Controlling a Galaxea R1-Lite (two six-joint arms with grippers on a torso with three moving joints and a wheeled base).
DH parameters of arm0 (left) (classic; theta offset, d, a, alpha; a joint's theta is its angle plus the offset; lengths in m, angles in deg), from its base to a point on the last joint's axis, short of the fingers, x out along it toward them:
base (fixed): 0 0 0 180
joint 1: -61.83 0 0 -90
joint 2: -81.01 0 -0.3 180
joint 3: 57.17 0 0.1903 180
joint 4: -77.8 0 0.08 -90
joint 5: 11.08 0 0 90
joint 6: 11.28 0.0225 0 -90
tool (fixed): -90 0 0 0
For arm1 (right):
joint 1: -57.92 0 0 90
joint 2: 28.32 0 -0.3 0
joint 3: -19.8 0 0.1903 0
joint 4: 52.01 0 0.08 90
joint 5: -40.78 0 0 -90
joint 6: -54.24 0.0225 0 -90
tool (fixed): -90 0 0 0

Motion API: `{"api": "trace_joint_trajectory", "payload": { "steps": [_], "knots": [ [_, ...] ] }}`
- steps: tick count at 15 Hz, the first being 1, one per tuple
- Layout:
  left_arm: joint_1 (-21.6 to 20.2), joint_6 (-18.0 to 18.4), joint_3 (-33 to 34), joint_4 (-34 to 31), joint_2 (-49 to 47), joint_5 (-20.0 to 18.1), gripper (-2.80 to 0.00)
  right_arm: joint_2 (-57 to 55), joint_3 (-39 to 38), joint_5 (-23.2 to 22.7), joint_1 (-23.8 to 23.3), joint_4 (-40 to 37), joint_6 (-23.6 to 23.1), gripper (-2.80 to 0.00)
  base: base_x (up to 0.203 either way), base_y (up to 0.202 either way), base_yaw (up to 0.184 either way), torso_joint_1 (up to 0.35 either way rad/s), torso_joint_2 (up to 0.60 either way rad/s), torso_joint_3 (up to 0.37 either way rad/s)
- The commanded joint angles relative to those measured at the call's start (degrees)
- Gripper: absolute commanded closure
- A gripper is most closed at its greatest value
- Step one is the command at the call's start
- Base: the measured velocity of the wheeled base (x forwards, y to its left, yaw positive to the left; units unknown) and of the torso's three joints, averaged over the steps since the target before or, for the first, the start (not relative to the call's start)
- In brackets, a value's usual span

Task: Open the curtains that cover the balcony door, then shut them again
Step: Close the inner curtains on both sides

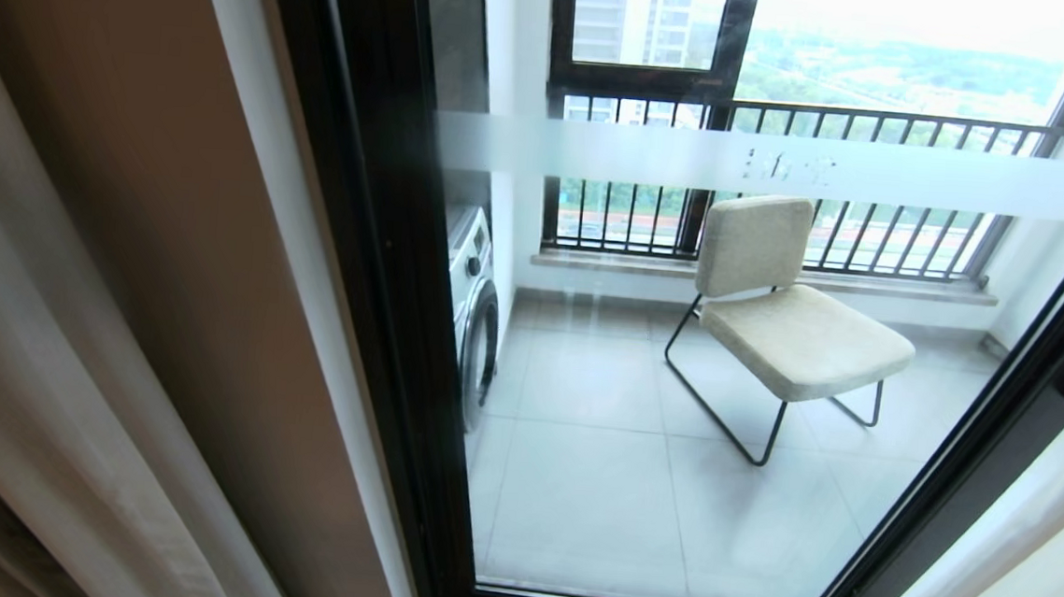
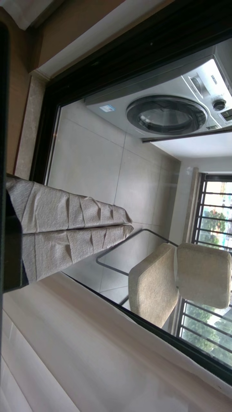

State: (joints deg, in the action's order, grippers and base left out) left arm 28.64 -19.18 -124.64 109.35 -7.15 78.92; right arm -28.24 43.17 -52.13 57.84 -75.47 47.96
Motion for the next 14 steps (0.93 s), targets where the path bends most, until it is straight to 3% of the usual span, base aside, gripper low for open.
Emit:
{"api": "trace_joint_trajectory", "payload": {
  "steps": [1,8,13,14],
  "knots": [
    [0.04,-0.14,-1.92,0.81,-3.65,0.0,-2.8,-0.07,0.0,-0.07,0.04,-0.08,0.0,0.0,0.0,0.0,0.0,0.0,0.0,0.0],
    [0.05,-0.29,-8.27,0.98,-9.31,-0.19,-2.8,-0.07,0.0,-0.01,-0.01,0.01,-0.05,0.0,0.0,0.0,0.0,0.0,0.0,0.0],
    [0.05,-2.04,-8.27,0.98,-9.58,-2.81,-2.8,-0.07,0.0,-0.07,-0.01,0.01,-0.05,0.0,0.0,0.0,0.0,0.0,0.0,0.0],
    [0.14,-2.38,-8.28,0.98,-9.67,-2.81,0.0,-0.07,0.0,0.01,0.07,0.01,-0.05,0.0,0.0,0.0,0.0,0.0,0.0,0.0]
  ]
}}
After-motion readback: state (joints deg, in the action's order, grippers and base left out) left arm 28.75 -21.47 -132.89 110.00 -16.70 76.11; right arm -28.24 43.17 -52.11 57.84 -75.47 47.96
